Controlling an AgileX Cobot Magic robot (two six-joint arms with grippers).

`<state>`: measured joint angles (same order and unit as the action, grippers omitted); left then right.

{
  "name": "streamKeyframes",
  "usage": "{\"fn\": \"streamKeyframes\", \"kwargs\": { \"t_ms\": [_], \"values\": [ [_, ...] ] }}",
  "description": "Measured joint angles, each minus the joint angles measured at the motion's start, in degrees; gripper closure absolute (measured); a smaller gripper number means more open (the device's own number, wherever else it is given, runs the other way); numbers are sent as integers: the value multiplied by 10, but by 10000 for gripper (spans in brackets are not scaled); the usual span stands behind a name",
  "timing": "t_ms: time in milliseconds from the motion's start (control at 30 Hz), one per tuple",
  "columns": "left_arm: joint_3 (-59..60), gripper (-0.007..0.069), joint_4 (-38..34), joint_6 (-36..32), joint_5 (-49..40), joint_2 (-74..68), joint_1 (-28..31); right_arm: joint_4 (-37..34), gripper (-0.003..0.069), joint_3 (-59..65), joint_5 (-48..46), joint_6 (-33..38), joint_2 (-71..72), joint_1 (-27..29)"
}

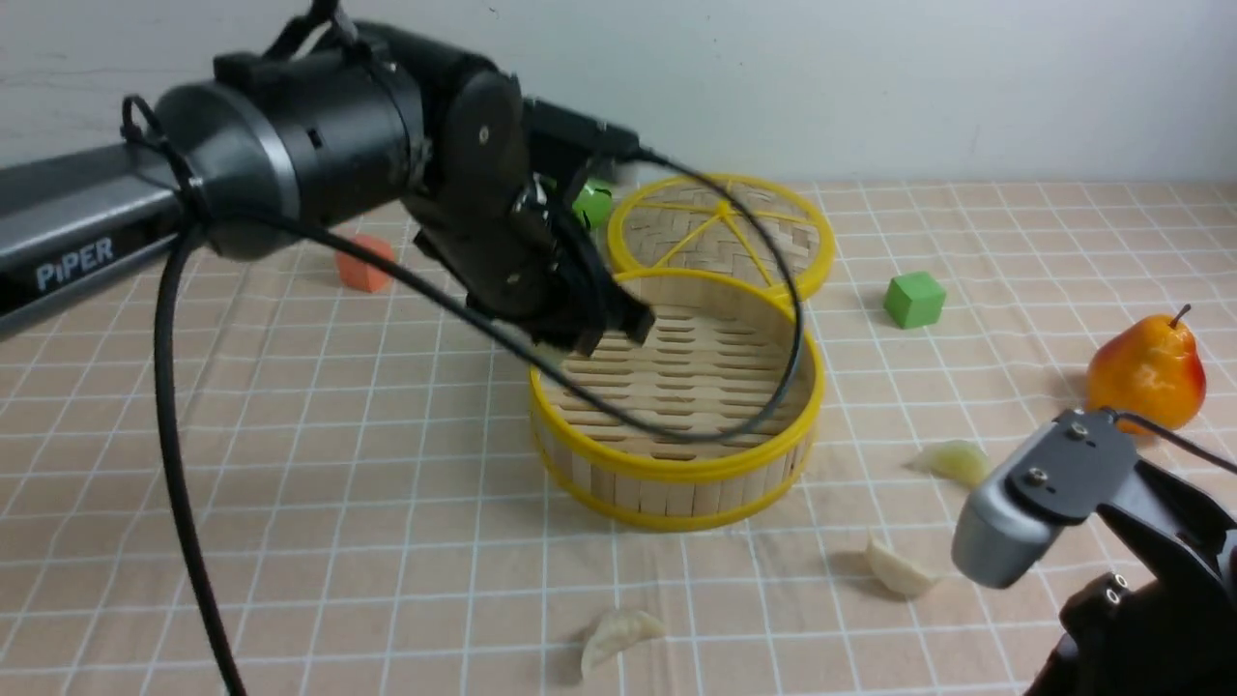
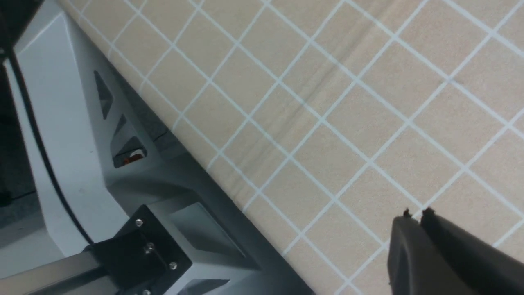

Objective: Put the dumplings into the steamer on the table with the brown tablecloth.
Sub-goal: 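Place the dumpling into the bamboo steamer basket with the left gripper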

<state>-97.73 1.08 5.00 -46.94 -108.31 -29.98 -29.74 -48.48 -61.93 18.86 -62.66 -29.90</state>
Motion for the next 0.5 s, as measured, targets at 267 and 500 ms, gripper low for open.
{"fn": "streamKeyframes", "kwargs": {
  "t_ms": [267, 500],
  "values": [
    [-141, 377, -5, 57, 12, -134, 0, -9, 616, 0, -30, 2, 0, 0],
    [-191, 377, 20, 93, 28, -231, 0, -10, 608, 0, -57, 2, 2, 0]
  ]
}}
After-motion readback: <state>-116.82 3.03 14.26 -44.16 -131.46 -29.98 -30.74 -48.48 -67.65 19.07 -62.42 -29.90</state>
